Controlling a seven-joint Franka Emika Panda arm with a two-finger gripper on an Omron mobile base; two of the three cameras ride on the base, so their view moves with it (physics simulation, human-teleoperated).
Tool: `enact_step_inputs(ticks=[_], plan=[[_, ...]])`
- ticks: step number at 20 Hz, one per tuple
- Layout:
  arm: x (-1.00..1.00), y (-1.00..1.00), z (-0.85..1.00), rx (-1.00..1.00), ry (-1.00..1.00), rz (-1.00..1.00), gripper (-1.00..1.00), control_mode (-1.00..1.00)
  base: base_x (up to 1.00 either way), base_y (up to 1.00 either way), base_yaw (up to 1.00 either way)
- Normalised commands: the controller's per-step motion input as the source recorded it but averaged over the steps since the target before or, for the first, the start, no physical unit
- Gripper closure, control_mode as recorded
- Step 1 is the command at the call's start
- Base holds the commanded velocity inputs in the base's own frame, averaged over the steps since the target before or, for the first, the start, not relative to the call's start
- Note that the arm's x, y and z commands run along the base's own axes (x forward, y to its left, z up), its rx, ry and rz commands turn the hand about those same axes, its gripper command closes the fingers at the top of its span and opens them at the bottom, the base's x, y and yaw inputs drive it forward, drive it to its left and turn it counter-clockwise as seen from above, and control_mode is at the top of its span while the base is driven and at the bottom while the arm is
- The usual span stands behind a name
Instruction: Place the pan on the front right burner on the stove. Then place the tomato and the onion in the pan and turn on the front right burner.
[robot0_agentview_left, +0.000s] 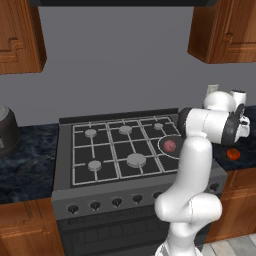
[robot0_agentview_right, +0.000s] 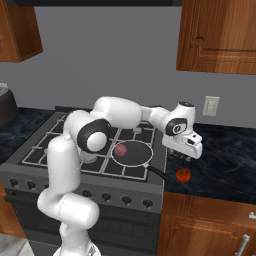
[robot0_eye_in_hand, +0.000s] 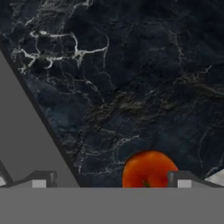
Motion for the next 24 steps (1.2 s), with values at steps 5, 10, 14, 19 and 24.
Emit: enact_step_inputs(ticks=[5, 10, 14, 19, 24], plan=[[0.0, -0.27, -0.23, 0.01, 0.04, 0.0, -1.0, -1.0, 0.0, 0.0, 0.0], [0.0, -0.13, -0.35, 0.02, 0.07, 0.0, -1.0, -1.0, 0.0, 0.0, 0.0], [0.0, -0.06, -0.28, 0.03, 0.09, 0.0, -1.0, -1.0, 0.0, 0.0, 0.0], [-0.04, -0.06, -0.15, 0.02, 0.07, 0.0, -1.0, -1.0, 0.0, 0.0, 0.0], [-0.18, -0.01, -0.05, 0.03, 0.05, 0.0, -1.0, -1.0, 0.0, 0.0, 0.0]])
